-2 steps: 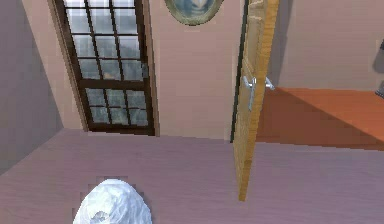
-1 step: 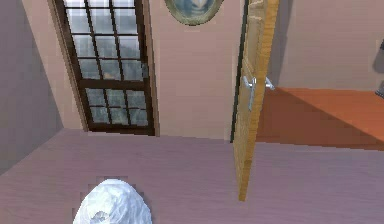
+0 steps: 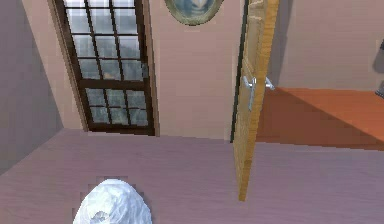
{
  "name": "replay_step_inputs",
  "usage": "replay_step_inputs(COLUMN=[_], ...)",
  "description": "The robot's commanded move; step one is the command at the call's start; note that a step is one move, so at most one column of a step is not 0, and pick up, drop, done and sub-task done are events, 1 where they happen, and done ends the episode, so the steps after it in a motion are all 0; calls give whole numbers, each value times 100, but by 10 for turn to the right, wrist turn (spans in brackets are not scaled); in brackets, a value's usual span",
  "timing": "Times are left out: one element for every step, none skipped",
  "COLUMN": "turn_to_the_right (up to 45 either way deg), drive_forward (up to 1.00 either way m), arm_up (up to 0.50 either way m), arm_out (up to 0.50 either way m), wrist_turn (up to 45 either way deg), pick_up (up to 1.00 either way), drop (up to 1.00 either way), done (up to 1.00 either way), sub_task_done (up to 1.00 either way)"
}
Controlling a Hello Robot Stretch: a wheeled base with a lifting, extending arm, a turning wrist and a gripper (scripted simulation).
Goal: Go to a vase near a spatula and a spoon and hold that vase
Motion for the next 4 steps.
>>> replay_step_inputs(turn_to_the_right=[0, 0, 0, 0], drive_forward=[0, 0, 0, 0], arm_up=[0, 0, 0, 0], arm_out=[0, 0, 0, 0], wrist_turn=[450, 240, 0, 0], pick_up=[0, 0, 100, 0], drop=[0, 0, 0, 0], done=[0, 0, 0, 100], sub_task_done=[0, 0, 0, 0])
